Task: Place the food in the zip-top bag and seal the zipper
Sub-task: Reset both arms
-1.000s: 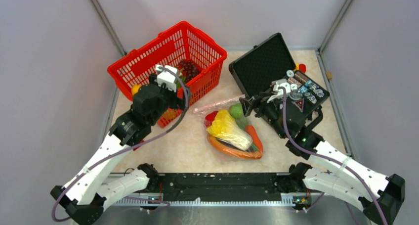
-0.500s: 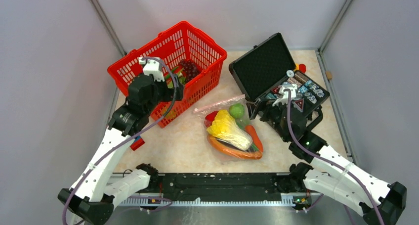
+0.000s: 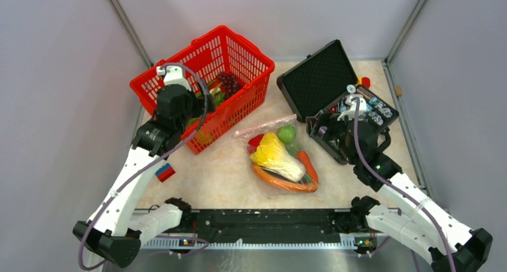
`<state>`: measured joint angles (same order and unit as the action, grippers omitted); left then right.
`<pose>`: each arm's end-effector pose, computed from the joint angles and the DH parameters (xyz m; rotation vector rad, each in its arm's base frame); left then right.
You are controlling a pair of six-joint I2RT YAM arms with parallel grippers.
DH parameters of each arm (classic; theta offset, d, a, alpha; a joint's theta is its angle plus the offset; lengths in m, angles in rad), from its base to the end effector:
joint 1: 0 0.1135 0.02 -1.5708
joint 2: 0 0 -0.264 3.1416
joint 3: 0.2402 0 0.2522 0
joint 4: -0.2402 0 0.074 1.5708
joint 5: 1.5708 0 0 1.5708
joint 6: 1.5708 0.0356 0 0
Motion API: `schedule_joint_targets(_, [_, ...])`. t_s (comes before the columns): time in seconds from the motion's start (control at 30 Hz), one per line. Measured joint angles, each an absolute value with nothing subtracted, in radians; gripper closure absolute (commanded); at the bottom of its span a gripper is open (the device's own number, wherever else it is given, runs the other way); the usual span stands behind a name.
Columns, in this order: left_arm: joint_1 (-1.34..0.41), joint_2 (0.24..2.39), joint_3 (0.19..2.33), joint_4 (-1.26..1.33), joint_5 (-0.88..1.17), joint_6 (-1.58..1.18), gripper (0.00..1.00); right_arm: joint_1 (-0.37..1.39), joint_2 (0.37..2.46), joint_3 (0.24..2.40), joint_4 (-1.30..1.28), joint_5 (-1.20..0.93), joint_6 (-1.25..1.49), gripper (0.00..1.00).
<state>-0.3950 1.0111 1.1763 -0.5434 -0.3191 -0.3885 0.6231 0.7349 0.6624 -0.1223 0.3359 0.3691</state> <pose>0.1998 -0.0712 0.3969 -0.2038 1.9241 -0.2124 0.1517 0.0946 0.3118 0.0204 1.7739 0.4255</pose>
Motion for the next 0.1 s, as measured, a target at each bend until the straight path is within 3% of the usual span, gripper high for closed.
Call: schedule_joint_targets(0.1, [-0.395, 1.013, 1.176, -0.549, -0.358, -0.395, 0.01, 0.623, 0.731, 0.678, -0.126, 0.334, 0.363, 0.07])
